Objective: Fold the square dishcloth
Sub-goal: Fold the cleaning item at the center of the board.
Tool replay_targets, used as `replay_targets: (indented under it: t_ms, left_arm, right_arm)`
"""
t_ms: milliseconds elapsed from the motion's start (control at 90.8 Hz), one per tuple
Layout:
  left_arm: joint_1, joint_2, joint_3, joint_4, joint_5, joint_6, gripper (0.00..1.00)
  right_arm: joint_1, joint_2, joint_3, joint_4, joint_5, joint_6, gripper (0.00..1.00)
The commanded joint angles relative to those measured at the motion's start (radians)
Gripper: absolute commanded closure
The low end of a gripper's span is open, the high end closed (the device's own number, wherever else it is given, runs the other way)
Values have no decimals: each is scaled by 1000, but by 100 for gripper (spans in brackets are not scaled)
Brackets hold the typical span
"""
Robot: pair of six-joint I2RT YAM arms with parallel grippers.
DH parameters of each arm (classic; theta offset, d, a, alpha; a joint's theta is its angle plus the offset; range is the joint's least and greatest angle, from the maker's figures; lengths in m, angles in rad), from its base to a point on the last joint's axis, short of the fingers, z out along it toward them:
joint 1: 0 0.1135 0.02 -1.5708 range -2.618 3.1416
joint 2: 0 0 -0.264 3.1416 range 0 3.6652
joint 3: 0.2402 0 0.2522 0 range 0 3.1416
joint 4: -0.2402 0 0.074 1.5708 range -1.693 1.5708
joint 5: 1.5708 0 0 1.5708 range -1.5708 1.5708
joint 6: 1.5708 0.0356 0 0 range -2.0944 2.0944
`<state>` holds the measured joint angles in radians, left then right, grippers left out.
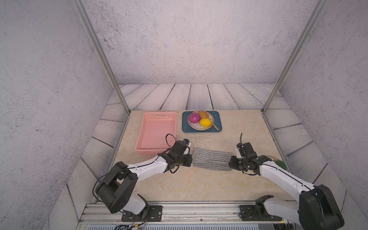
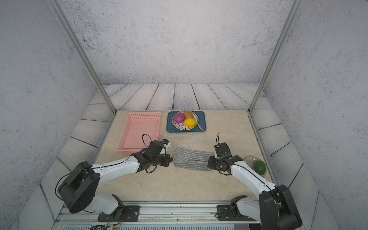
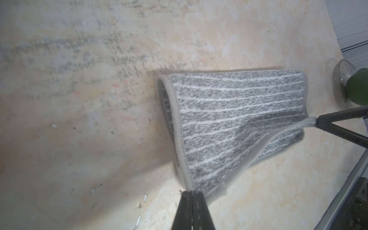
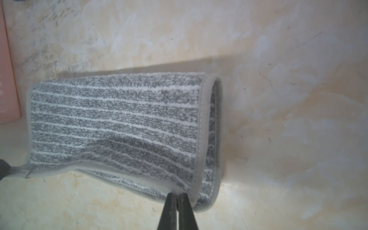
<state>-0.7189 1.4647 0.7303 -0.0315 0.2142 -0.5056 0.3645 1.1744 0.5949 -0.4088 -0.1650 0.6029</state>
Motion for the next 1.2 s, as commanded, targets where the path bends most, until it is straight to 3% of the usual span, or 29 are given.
replay_targets:
  t_ms: [0,440,892,1090,1189]
  left_arm:
    - [-8,-17,-12,-4,8,-8,100]
    - [-9,-45,-23,-15,-1,-7,100]
    - [-19,33,-54,33,28,-28,100]
    - [-20,85,-58,52,27,-45,100]
    - [-22,104,-63,64,28,-56,86]
  right_arm:
    - [6,-18,6,-27,11,8,100]
    - [7,-52,14,-59,21,6,100]
    - [12,-1,-47,-6,-2,43,100]
    - [14,27,-55,-14,14,66,88]
    - [13,39,-56,-15,16,73,84]
